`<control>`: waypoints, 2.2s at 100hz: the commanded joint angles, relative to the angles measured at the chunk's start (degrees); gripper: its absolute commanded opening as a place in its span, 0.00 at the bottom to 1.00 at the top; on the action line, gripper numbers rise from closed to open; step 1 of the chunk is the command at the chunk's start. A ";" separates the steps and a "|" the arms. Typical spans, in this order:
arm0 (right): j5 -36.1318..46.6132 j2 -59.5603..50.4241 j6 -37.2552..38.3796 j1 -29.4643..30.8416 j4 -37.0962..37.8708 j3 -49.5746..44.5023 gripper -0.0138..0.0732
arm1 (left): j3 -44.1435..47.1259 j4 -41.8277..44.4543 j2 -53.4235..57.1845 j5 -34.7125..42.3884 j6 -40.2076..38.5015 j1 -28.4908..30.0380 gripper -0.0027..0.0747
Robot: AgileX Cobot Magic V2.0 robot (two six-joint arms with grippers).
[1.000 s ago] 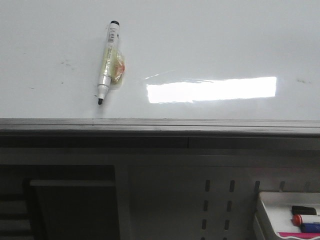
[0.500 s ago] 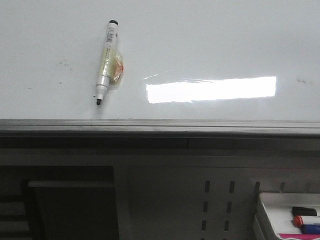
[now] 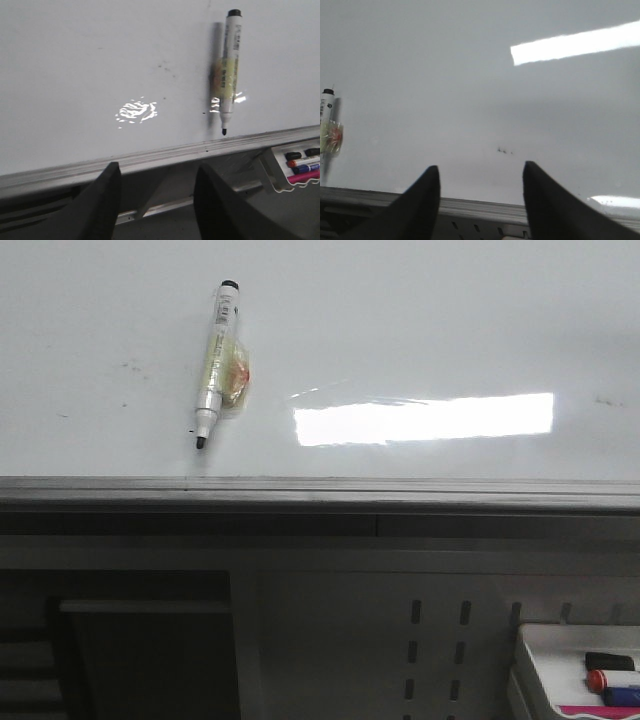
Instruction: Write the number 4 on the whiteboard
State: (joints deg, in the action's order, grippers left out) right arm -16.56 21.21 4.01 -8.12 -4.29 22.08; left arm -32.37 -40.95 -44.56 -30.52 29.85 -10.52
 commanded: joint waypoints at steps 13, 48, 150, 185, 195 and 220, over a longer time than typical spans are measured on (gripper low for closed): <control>4.18 2.50 -0.68 -3.12 0.69 3.11 0.68 | -10.26 -0.11 -13.63 7.61 0.94 -12.21 0.45; 4.18 2.61 -0.68 -3.93 0.69 3.11 0.68 | -16.01 -4.64 -31.16 20.77 0.94 -20.84 0.45; -7.92 10.10 -18.54 -18.60 -7.01 16.05 0.67 | -17.49 2.17 -30.75 14.01 18.78 -25.08 0.01; 1.39 21.96 -27.37 -41.32 -7.47 17.99 0.67 | -17.49 3.29 -18.71 10.62 42.58 -36.48 0.01; 5.13 24.29 -27.37 -42.20 -7.47 17.99 0.67 | -17.49 3.29 -16.63 10.54 43.08 -38.62 0.01; 12.18 25.91 -27.37 -42.20 -7.47 17.99 0.67 | -17.49 3.89 -15.71 4.48 43.13 -39.57 0.01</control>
State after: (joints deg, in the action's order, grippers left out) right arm -11.64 46.97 -22.53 -50.19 -12.01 38.04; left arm -47.95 -36.41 -61.34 -26.01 72.73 -49.59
